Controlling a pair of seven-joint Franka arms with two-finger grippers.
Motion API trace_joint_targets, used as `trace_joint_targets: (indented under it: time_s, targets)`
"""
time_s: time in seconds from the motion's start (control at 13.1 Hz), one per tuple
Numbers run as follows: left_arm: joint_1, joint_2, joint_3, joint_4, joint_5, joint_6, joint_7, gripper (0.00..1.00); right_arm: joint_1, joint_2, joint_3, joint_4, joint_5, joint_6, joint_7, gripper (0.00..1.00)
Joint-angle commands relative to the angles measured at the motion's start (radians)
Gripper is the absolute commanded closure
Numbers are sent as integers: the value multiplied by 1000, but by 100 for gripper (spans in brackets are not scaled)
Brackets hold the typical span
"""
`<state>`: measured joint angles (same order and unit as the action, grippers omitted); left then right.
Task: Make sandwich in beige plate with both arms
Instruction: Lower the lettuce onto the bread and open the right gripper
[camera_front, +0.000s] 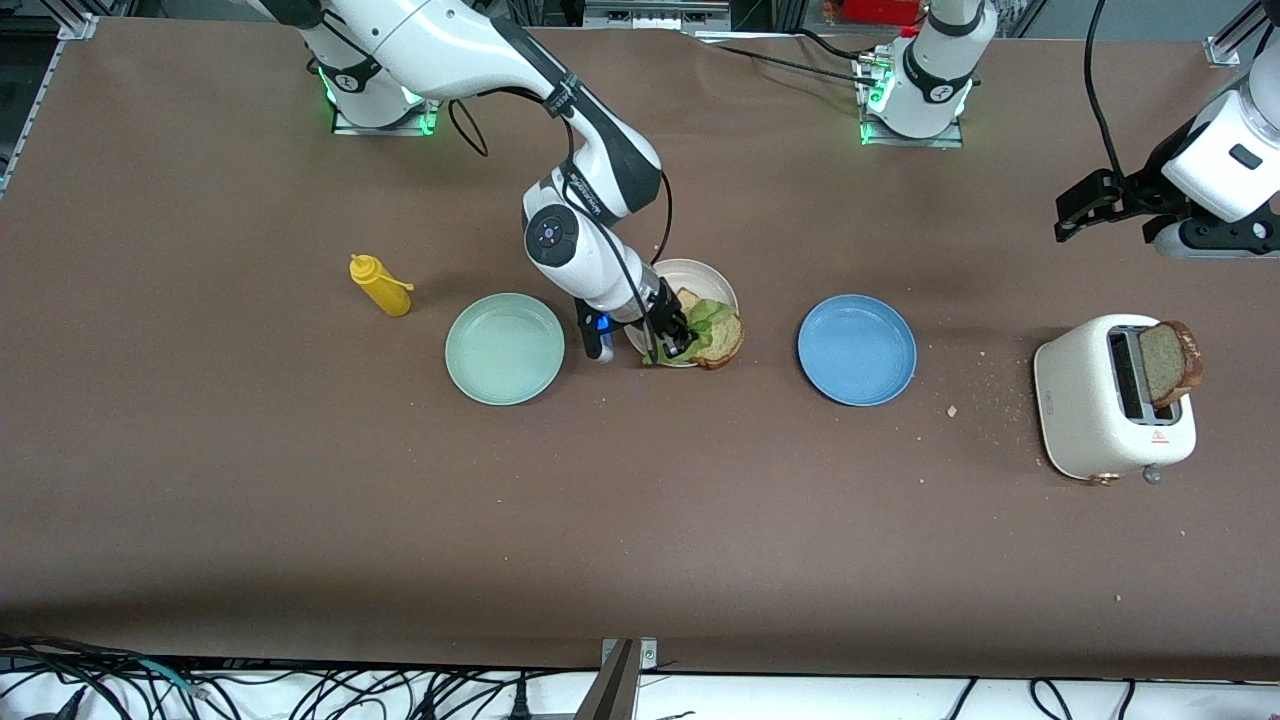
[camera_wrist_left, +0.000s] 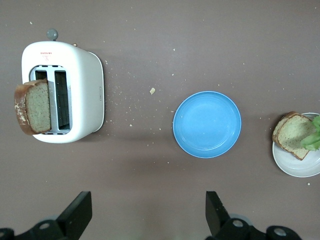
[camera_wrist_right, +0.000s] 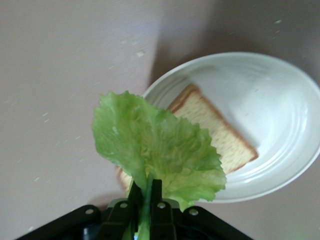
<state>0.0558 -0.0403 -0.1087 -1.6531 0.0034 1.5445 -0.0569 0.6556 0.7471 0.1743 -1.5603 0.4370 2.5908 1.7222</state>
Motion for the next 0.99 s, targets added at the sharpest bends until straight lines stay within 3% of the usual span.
trace_joint_targets:
  time_s: [0.0, 0.76, 0.84, 0.92]
  targets:
    - [12, -9, -6, -4, -2, -9, 5, 0, -13, -20, 31, -64, 9, 25, 13, 100]
    - [21, -9, -5, -4, 3, -21, 8, 0, -21, -14, 59, -63, 9, 106, 13, 100]
    - [41, -9, -6, -4, 0, -21, 9, 0, -25, -14, 59, -63, 11, 106, 13, 98]
    - [41, -9, -6, -1, 0, -21, 8, 0, -28, -14, 59, -61, 11, 106, 13, 79]
